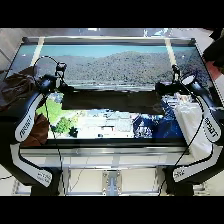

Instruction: Fold the shirts.

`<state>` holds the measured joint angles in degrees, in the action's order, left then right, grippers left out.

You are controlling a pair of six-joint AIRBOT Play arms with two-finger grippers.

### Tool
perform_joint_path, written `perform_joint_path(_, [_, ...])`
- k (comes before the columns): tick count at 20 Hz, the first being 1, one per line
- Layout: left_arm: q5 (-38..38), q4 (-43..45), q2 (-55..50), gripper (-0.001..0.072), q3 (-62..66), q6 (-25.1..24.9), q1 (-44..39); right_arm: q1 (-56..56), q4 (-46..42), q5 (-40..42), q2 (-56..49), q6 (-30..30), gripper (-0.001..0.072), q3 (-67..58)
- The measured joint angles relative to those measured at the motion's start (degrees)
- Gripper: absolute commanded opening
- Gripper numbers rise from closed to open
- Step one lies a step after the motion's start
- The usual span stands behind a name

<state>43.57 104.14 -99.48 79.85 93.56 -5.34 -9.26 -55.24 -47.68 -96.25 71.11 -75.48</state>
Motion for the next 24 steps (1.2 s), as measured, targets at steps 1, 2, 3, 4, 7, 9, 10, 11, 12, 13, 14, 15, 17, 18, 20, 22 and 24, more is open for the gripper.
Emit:
perform_joint_path(1, [0.3, 0.2, 0.2, 0.0694, 0.1, 0.4, -0.1, 0.0, 0.0, -0.4, 0.0, 0.0, 0.0350, -0.7])
perform_joint_path(2, [0.8, 0.2, 0.7, 0.0694, 0.2, 0.6, -0.2, -0.1, 0.0, -1.1, 0.2, 0.0, 0.0350, -1.9])
perform_joint_path(3, [1.3, 0.3, 1.6, 0.0694, 0.2, 0.6, -0.2, -0.2, 0.0, -2.5, 0.6, 0.0, 0.0349, -3.3])
perform_joint_path(4, [1.8, 0.4, 2.8, 0.0694, 0.2, 0.8, -0.2, -0.4, -0.1, -4.3, 1.2, 0.0, 0.0348, -5.3])
perform_joint_path(7, [2.6, 0.5, 8.0, 0.0693, 0.3, 1.0, -0.4, -2.1, -4.4, -11.0, 4.2, 0.3, 0.0350, -11.1])
perform_joint_path(9, [2.5, 0.6, 12.1, 0.0694, 0.3, 1.1, -0.5, -4.4, -8.8, -16.0, 6.0, 2.3, 0.0438, -13.4])
perform_joint_path(10, [2.3, 0.6, 13.8, 0.0694, 0.3, 1.1, -0.6, -5.9, -9.9, -18.7, 6.4, 3.3, 0.0449, -13.9])
perform_joint_path(11, [1.6, 0.6, 15.5, 0.0694, 0.3, 1.1, -0.7, -7.5, -10.6, -21.1, 6.4, 4.2, 0.0453, -14.2])
perform_joint_path(12, [1.2, 0.6, 16.7, 0.0693, 0.3, 1.2, -0.9, -9.4, -9.9, -23.6, 5.9, 4.7, 0.0505, -14.3])
perform_joint_path(13, [0.7, 0.6, 17.8, 0.0694, 0.3, 1.2, -1.2, -11.1, -8.8, -25.8, 4.9, 5.1, 0.0528, -14.3])
perform_joint_path(14, [0.3, 0.6, 18.5, 0.0694, 0.3, 1.2, -1.6, -12.7, -6.9, -27.9, 3.5, 5.3, 0.0530, -14.3])
perform_joint_path(15, [-0.1, 0.6, 19.1, 0.0693, 0.3, 1.2, -2.0, -13.9, -5.0, -29.7, 1.8, 5.4, 0.0558, -14.3])
perform_joint_path(17, [-0.3, 0.6, 19.6, 0.0693, 0.3, 1.2, -3.0, -15.6, -1.4, -32.2, -2.2, 5.2, 0.0619, -14.3])
perform_joint_path(18, [-0.5, 0.6, 19.7, 0.0693, 0.3, 1.2, -3.5, -16.0, 0.3, -32.9, -4.1, 4.6, 0.0619, -14.3])
perform_joint_path(20, [-0.7, 0.6, 19.8, 0.0693, 0.3, 1.2, -4.5, -16.3, 3.0, -33.7, -8.0, 3.3, 0.0619, -14.3])
perform_joint_path(22, [-0.8, 0.6, 19.7, 0.0693, 0.3, 1.2, -5.5, -16.1, 4.7, -34.0, -11.4, 2.1, 0.0619, -14.3])
perform_joint_path(24, [-0.9, 0.6, 19.6, 0.0692, 0.3, 1.2, -6.3, -15.5, 5.7, -34.2, -14.0, 1.1, 0.0619, -14.3])
